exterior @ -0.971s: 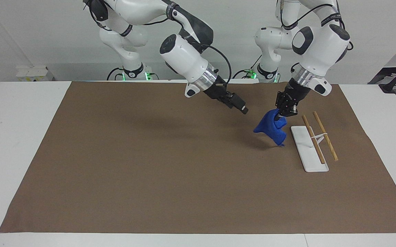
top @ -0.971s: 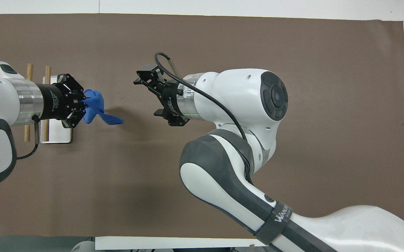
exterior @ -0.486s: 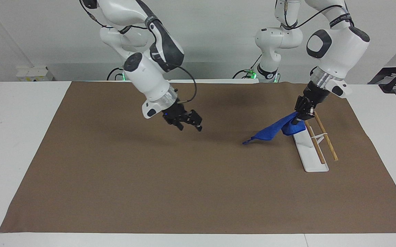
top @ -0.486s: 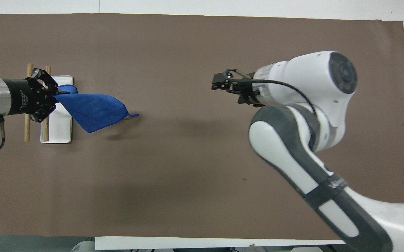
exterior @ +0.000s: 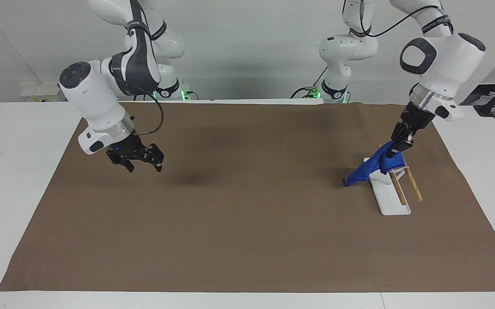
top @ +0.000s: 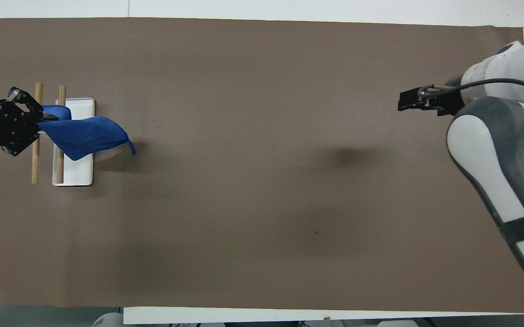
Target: Right arm passes towel to left arm to hang
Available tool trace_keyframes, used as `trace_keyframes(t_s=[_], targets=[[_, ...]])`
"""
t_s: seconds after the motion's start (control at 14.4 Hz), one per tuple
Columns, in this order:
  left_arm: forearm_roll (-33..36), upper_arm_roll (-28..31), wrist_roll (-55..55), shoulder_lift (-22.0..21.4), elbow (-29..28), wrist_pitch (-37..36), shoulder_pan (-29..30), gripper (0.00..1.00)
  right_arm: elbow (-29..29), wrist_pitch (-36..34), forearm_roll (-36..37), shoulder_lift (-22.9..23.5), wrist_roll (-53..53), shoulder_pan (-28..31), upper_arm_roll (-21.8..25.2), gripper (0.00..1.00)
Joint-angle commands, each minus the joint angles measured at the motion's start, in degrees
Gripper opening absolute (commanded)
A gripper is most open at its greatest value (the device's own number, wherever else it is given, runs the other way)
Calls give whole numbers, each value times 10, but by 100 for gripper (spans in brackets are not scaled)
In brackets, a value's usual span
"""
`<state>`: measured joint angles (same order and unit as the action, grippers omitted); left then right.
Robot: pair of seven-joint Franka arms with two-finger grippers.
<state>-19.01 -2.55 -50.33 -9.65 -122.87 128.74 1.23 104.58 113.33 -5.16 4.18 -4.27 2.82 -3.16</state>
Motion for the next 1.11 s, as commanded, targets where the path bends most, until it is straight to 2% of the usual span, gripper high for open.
trace_keyframes(t_s=[0.0, 0.21, 0.49, 1.04], targets=[[-9, 0, 51, 7, 3, 24, 16, 0, -64, -91, 30, -8, 10, -33, 57, 100], [-9, 1, 94, 18, 18, 35, 32, 0, -117, -154, 58, -6, 22, -37, 74, 100], [-8, 1, 130, 43, 68, 28, 42, 0, -118, -145, 60, -11, 37, -35, 69, 100], [-6, 2, 267, 51, 73, 68, 69, 0, -99, -159, 55, -26, 37, -36, 68, 100]])
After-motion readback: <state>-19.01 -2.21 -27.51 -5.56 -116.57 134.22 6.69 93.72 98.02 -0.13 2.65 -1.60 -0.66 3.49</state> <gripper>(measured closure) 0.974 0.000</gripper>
